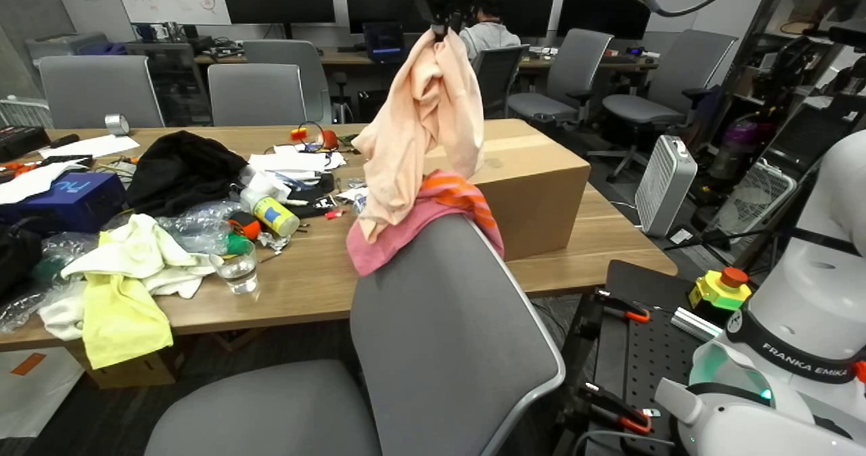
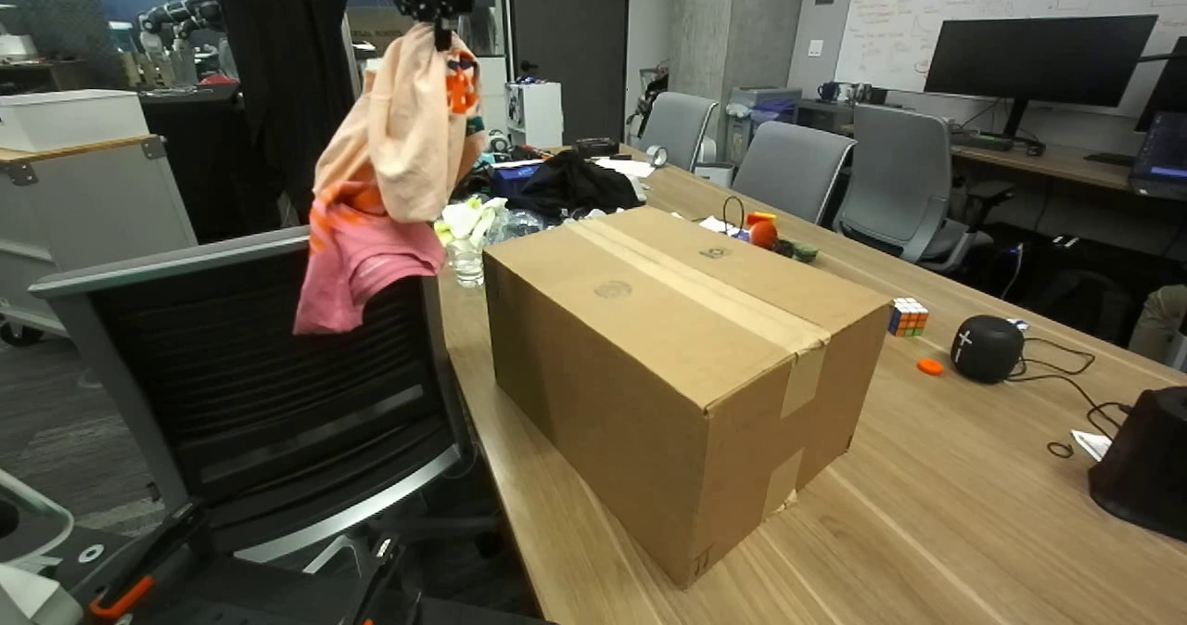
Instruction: Place the t-shirts on top of the brown box
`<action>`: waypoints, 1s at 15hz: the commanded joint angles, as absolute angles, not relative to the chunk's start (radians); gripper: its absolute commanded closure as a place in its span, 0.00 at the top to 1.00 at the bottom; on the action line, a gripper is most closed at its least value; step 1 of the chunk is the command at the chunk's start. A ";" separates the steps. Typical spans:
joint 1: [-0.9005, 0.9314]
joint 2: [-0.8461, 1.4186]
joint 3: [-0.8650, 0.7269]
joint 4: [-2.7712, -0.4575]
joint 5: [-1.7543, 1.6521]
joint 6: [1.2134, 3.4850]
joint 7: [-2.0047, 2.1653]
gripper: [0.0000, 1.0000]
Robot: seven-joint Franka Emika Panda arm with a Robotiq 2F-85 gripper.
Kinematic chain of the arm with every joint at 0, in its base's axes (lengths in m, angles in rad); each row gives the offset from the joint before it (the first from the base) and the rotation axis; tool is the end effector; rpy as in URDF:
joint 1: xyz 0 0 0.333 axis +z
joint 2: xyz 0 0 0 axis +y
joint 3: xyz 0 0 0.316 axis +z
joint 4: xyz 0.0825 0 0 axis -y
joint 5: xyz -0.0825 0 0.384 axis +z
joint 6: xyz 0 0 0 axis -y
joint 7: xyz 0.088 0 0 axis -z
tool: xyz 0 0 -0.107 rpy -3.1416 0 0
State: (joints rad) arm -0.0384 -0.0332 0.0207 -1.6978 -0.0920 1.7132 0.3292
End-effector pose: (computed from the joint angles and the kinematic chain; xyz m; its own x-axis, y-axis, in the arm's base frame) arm 0.5549 -0.0182 0.5955 0.9423 -0.3263 0.0752 -0.3315 -0.9407 0.0717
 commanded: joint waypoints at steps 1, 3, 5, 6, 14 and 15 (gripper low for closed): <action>-0.059 0.057 -0.024 -1.537 -0.097 1.650 0.401 0.04; -0.073 0.083 -0.052 -1.495 -0.110 1.651 0.439 0.04; -0.085 0.106 -0.077 -1.456 -0.119 1.654 0.480 0.04; -0.090 0.114 -0.089 -1.449 -0.122 1.663 0.498 0.04; -0.118 0.175 -0.175 -1.414 -0.286 1.777 0.732 0.04; -0.122 0.182 -0.185 -1.415 -0.307 1.795 0.769 0.04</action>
State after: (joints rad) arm -0.1178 0.1435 -0.1597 -1.4637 -0.2424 1.7536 0.6700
